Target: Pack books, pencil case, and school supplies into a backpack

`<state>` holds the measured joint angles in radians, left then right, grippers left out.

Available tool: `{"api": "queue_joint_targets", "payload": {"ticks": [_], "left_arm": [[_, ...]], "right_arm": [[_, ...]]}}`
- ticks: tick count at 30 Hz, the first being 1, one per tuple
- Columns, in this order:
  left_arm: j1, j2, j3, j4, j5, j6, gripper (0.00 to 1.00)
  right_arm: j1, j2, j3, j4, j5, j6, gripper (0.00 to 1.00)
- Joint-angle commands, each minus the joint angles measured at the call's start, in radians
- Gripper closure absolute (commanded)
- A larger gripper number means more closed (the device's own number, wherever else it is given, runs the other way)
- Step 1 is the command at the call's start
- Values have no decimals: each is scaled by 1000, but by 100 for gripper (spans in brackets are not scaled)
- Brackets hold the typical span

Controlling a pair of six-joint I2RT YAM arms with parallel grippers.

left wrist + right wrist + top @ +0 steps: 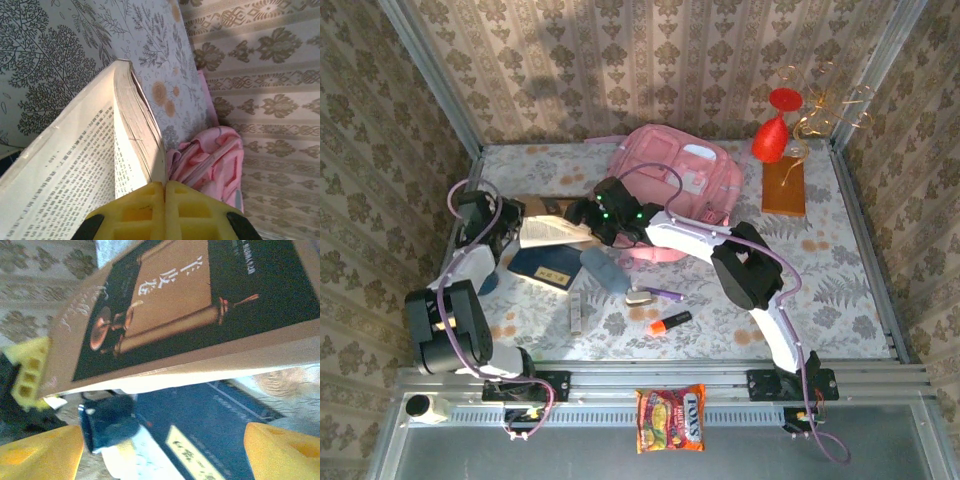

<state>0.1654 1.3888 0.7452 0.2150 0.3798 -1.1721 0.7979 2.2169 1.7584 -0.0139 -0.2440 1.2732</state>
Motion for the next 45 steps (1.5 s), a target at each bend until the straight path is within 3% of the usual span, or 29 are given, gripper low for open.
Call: {"api": "queue_joint_targets", "payload": {"ticks": [1, 6, 15, 29, 36, 39, 45], "left_arm": [[9, -63, -24, 82, -9, -74, 100], [6, -110, -60, 88, -27, -75, 100], [-18, -121, -111, 166, -44, -40, 100], [-36, -171, -198, 131, -29, 93, 100], [-31, -212, -208, 44, -37, 158, 100], [-11, -232, -212, 17, -32, 176, 87], [53, -278, -152, -124, 32, 226, 53]], "right_arm": [[16, 20, 7, 111, 16, 182, 14], [26, 62, 49, 134, 57, 300, 14], [38, 127, 63, 204, 61, 483, 29], [7, 195, 94, 249, 81, 565, 83], [0, 193, 132, 252, 60, 516, 100], [-4, 174, 162, 224, 53, 421, 100], [-28, 129, 222, 121, -5, 186, 100]]}}
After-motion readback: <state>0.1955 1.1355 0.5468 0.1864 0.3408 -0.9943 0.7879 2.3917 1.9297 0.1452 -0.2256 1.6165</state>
